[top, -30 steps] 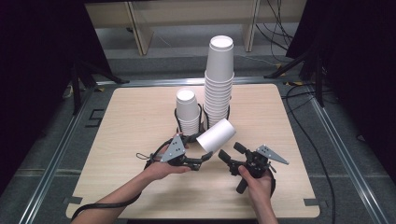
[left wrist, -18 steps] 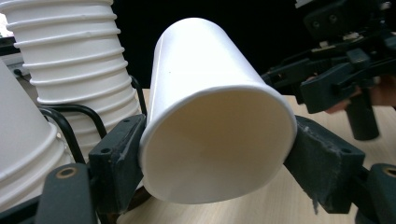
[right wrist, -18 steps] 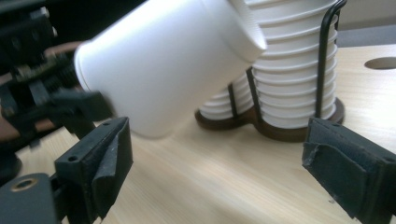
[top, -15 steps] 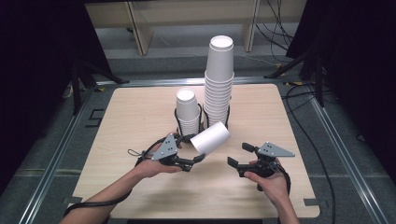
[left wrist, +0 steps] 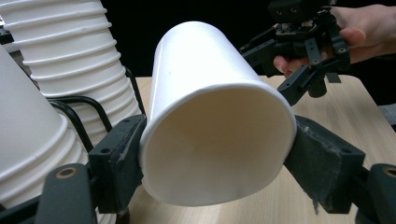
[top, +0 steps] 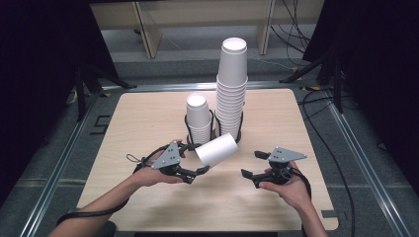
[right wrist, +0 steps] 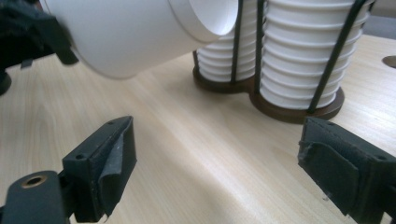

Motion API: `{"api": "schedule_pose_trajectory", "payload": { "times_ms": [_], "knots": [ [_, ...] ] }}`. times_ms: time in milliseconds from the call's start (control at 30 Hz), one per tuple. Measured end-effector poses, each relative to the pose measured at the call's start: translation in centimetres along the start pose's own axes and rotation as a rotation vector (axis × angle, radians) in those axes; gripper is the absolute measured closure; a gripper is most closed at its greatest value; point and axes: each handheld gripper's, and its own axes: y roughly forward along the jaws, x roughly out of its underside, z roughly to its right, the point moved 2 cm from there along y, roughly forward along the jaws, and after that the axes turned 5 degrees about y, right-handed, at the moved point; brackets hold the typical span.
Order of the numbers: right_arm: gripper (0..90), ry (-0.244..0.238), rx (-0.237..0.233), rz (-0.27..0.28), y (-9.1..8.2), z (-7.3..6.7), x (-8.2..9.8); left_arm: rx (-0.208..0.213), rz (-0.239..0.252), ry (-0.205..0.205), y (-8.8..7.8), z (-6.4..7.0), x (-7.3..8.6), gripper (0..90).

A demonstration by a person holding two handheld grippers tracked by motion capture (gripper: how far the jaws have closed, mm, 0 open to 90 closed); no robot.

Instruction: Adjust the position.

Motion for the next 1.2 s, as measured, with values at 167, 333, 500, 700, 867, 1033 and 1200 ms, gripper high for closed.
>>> {"api": "schedule_pose_trajectory", "payload": {
  "times_ms": [167, 333, 500, 700, 867, 1033, 1200],
  "knots": [
    [12.2, -0.04, -0.02, -0.021, 0.4, 0.1, -0.1, 0.011, -0.015, 0.014, -0.6, -0.1, -0.1, 23.6],
    [13.1, -0.04, -0.025, -0.053, 0.6, 0.1, -0.1, 0.028, -0.019, 0.019, -1.0, -0.1, -0.3, 23.6],
    [13.7, -0.104, -0.049, -0.071, 0.8, -0.2, -0.4, 0.071, -0.047, 0.035, -1.1, 0.0, -0.1, 23.6],
    [14.2, -0.13, -0.078, -0.111, 0.9, -0.5, -0.6, 0.083, -0.081, 0.054, -1.3, 0.2, -0.2, 23.8],
    [14.3, -0.165, -0.086, -0.128, 1.0, -0.4, -0.8, 0.094, -0.089, 0.067, -1.4, 0.1, -0.5, 23.8],
    [14.5, -0.179, -0.111, -0.157, 1.1, -0.7, -1.1, 0.106, -0.096, 0.074, -1.5, -0.1, -0.7, 23.8],
    [14.5, -0.17, -0.124, -0.182, 1.2, -0.9, -1.4, 0.127, -0.12, 0.084, -1.6, -0.2, -0.8, 23.8]
  ]
}}
